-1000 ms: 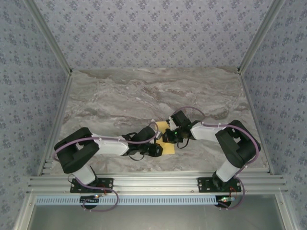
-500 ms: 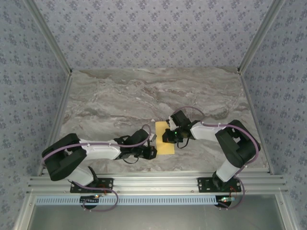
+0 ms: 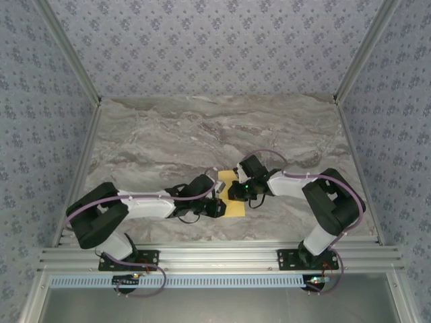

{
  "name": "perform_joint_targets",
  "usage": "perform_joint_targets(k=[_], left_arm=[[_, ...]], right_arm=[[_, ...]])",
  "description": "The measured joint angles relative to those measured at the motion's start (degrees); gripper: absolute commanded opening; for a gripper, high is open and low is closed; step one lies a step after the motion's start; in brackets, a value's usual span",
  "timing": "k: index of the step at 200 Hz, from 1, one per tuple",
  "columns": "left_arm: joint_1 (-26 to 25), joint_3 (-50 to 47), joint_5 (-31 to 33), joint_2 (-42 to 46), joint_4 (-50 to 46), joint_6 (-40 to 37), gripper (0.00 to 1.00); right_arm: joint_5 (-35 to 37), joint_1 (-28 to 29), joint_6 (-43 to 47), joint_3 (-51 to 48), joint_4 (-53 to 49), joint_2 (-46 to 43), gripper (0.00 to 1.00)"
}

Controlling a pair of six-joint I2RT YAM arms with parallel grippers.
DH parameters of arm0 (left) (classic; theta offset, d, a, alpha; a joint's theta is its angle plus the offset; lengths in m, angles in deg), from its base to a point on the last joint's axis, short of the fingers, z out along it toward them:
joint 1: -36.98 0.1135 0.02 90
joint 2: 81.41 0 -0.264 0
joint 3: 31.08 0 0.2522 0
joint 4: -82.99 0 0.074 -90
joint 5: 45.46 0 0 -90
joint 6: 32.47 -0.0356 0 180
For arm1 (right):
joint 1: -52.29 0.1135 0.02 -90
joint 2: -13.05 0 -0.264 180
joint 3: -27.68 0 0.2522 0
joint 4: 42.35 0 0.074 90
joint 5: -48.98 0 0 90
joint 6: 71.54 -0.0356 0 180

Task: Fold a paper plane with a square sheet of paper (fold left side to right side)
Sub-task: Fold the triangle a second time at the center of the table.

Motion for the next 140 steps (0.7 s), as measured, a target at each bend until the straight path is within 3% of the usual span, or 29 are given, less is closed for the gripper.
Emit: perform_joint_targets(k=[140], left_arm=[[-0.9,1.4,2.2,-3.8,-0.6,0.2,0.09]], right_arm=[[-2.2,2.2,0.6,-2.5,-2.8,-7.4,0.08]])
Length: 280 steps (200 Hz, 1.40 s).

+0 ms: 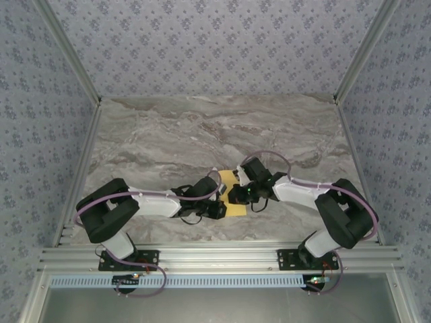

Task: Fold a paper plane with a square sheet of paper (fold left side to right side)
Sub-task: Fold the triangle a second time at the center of the table.

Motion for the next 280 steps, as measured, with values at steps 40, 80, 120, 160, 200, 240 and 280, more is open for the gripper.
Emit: perform_joint_targets(k=[40,80,120,160,200,240,280], left_arm=[[-0.2,0.2,0.6,0.0,-0.6,0.0,0.09],[-0.2,0.4,1.0,0.0,-1.1,0.0,0.08],[-0.2,0.4,1.1,0.0,-1.1,0.0,0.07],[-0.3,0.3,1.6,0.0,-0.7,0.0,0.06],[-0.3,-0.5,1.9,0.0,1.2,0.1,0.06],[-0.3,-0.5,2.1,-0.4,2.2,0.1,0.05],[-0.3,-0.5,2.1,-0.4,2.2,0.4,0.05]], right_arm=[[-0.4,1.4,0.0,0.0,0.1,3.4,0.08],[-0.2,1.4,1.1,1.2,-1.0,5.3,0.07],[0.1,1.1,3.4,2.8,-3.4,6.2,0.08],[0.3,-0.3,5.9,4.0,-5.5,6.7,0.07],[0.3,-1.6,7.7,5.2,-7.3,7.4,0.07],[-0.2,-3.6,9.5,6.4,-8.7,8.2,0.08],[-0.3,-6.7,11.5,7.4,-10.3,8.9,0.08]])
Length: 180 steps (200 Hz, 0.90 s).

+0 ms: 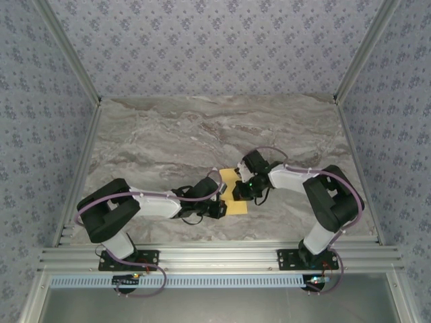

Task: Fold a paper plane with a square sheet of paper (fold left side to right side)
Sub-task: Fold the triangle a second time at the center of the table.

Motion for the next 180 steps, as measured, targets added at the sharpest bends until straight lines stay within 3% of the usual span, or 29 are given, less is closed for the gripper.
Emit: perform_joint_targets(k=[180], left_arm=[[0.0,0.0,0.6,-0.6,1.4,0.0,0.04]], right_arm=[[-4.2,-9.5,6.1,2.6,-3.6,2.8,0.08]])
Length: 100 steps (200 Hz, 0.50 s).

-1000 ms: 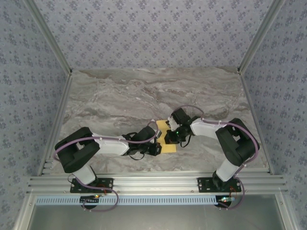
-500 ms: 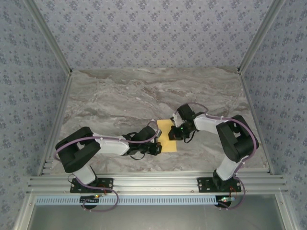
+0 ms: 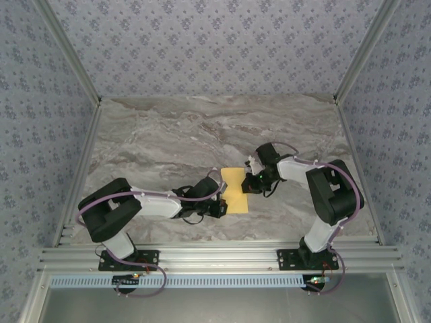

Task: Fold a paper plane with a square sheet of paper (fold left side to right side)
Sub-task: Fold the triangle a second time at the center of the table.

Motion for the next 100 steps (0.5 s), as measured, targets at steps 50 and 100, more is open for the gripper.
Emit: perform_joint_targets(k=[50,100], left_arm=[[0.0,0.0,0.0,0.3,-0.2,0.0,0.05],[0.0,0.5,-0.9,3.7,-7.1,-1.8,0.06]], right_arm=[[-0.7,-0.3,0.7,0.8,-1.0,0.8,0.07],[-1.9,-0.9,1.3,1.1,-1.2,1.4,0.06]])
